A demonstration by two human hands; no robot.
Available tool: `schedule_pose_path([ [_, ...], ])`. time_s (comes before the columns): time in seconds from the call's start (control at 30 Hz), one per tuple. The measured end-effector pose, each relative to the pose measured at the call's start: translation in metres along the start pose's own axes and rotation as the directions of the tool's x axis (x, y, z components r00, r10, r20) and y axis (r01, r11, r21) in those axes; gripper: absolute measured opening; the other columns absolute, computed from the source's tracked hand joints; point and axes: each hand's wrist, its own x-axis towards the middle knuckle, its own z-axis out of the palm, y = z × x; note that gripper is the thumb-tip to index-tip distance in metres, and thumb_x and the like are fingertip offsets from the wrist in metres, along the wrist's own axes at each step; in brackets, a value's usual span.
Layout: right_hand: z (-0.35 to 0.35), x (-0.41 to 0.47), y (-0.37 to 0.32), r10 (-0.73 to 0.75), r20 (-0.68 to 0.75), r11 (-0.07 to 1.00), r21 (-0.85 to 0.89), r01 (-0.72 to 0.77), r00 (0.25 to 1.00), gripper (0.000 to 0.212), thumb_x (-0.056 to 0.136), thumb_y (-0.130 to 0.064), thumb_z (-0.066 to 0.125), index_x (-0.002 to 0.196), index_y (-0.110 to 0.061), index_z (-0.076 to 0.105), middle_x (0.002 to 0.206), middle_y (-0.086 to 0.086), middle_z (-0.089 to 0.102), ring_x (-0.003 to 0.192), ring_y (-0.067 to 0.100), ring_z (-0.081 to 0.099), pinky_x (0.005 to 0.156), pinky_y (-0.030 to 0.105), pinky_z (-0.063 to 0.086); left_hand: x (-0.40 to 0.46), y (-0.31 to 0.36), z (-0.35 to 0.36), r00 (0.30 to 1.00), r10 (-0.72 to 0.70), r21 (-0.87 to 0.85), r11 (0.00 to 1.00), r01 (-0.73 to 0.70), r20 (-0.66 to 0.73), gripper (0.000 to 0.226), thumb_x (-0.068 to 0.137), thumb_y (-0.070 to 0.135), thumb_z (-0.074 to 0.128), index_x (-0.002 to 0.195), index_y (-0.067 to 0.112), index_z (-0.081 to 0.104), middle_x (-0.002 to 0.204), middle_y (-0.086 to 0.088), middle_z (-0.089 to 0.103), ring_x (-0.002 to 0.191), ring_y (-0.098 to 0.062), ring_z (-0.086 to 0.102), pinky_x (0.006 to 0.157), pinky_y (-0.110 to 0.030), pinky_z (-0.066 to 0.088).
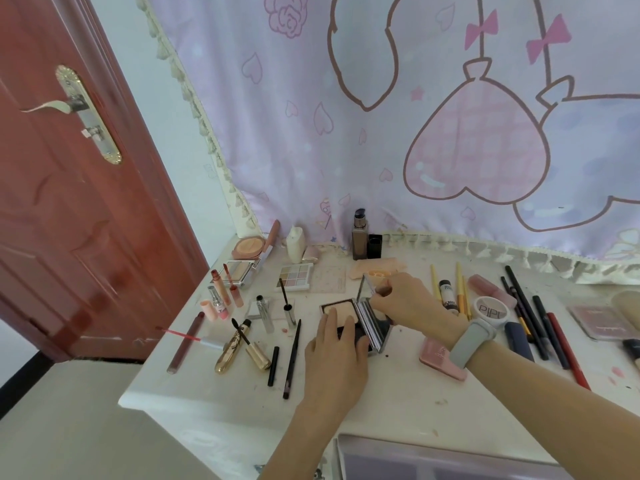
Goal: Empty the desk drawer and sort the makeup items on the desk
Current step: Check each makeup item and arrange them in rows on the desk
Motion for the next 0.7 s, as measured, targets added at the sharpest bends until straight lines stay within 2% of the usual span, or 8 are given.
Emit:
schedule_pose_path([
  [0.07, 0.001, -0.002, 0.001, 0.032, -0.012, 0.998, 0.061, -0.031, 0.999, 0.023, 0.083, -0.011, 0.052, 0.081, 0.009, 0.063, 0.064, 0.012, 0.057, 0.047, 0.014, 0.053, 0.045, 0.012, 0.044, 0.0, -0.007, 0.0, 0.999, 0.012, 0.095, 0.995, -0.016, 0.035, 0.096, 0.065, 0.057, -0.013, 0.143, 0.019, 0.028, 0.155, -0.006, 0.012, 0.144, -0.018, 0.004, 0.111, -0.038, 0.017],
  [0.1, 0.001, -0.002, 0.002, 0.045, -0.021, 0.994, 0.1, -0.043, 0.999, 0.024, 0.083, -0.011, 0.053, 0.085, 0.011, 0.063, 0.065, 0.012, 0.057, 0.049, 0.015, 0.053, 0.047, 0.015, 0.047, 0.001, -0.01, -0.001, 0.998, 0.03, 0.13, 0.991, -0.036, 0.049, 0.096, 0.065, 0.057, -0.013, 0.144, 0.02, 0.027, 0.155, -0.004, 0.013, 0.144, -0.016, 0.003, 0.111, -0.037, 0.016],
  [0.23, 0.006, 0.0, 0.008, 0.109, -0.022, 0.968, 0.228, -0.102, 0.994, 0.031, 0.082, -0.011, 0.056, 0.098, 0.015, 0.06, 0.073, 0.014, 0.055, 0.065, 0.023, 0.055, 0.075, 0.045, 0.055, 0.007, -0.021, -0.008, 0.992, 0.056, 0.194, 0.978, -0.077, 0.114, 0.054, 0.096, 0.045, 0.025, 0.144, 0.021, 0.024, 0.155, 0.001, 0.011, 0.143, -0.014, 0.001, 0.112, -0.035, 0.011],
  [0.37, 0.014, 0.002, 0.01, 0.163, -0.012, 0.937, 0.314, -0.151, 0.987, 0.032, 0.081, -0.013, 0.057, 0.096, 0.015, 0.059, 0.075, 0.014, 0.055, 0.073, 0.026, 0.055, 0.082, 0.056, 0.051, 0.006, -0.023, -0.013, 0.996, 0.042, 0.244, 0.968, -0.061, 0.083, 0.05, 0.1, 0.034, 0.031, 0.146, 0.018, 0.018, 0.156, 0.0, 0.012, 0.143, -0.015, 0.004, 0.114, -0.032, 0.009],
  [0.43, 0.018, 0.002, 0.01, 0.167, 0.003, 0.921, 0.357, -0.157, 0.986, 0.027, 0.081, -0.014, 0.057, 0.088, 0.011, 0.061, 0.076, 0.016, 0.058, 0.075, 0.028, 0.058, 0.081, 0.054, 0.053, 0.004, -0.024, -0.012, 0.997, 0.041, 0.25, 0.967, -0.055, 0.06, 0.052, 0.1, 0.03, 0.03, 0.147, 0.017, 0.011, 0.156, -0.001, 0.011, 0.144, -0.016, 0.005, 0.114, -0.031, 0.008],
  [0.53, 0.022, 0.003, 0.009, 0.168, 0.019, 0.903, 0.397, -0.161, 0.986, 0.013, 0.084, -0.013, 0.055, 0.079, -0.003, 0.063, 0.079, 0.016, 0.062, 0.075, 0.028, 0.063, 0.077, 0.045, 0.057, 0.003, -0.025, -0.013, 0.996, 0.082, 0.272, 0.959, -0.085, 0.021, 0.048, 0.101, 0.023, 0.03, 0.146, 0.016, 0.016, 0.156, -0.003, 0.012, 0.144, -0.018, 0.006, 0.114, -0.03, 0.008],
  [0.63, 0.026, 0.005, 0.009, 0.165, 0.031, 0.887, 0.432, -0.162, 0.986, 0.014, 0.086, -0.015, 0.056, 0.091, -0.004, 0.063, 0.078, 0.011, 0.061, 0.073, 0.025, 0.062, 0.072, 0.04, 0.058, 0.003, -0.024, -0.014, 0.995, 0.098, 0.261, 0.961, -0.092, -0.01, 0.046, 0.099, 0.014, 0.033, 0.144, 0.014, 0.024, 0.154, -0.003, 0.019, 0.143, -0.018, 0.012, 0.113, -0.03, 0.011],
  [0.7, 0.024, 0.001, 0.007, 0.154, 0.063, 0.871, 0.462, -0.166, 0.986, 0.014, 0.089, -0.015, 0.055, 0.096, -0.005, 0.061, 0.077, 0.007, 0.06, 0.064, 0.018, 0.061, 0.064, 0.031, 0.058, 0.001, -0.026, -0.014, 0.993, 0.112, 0.234, 0.967, -0.101, -0.036, 0.043, 0.096, 0.011, 0.042, 0.138, 0.011, 0.037, 0.148, -0.006, 0.033, 0.139, -0.021, 0.027, 0.11, -0.034, 0.022],
])
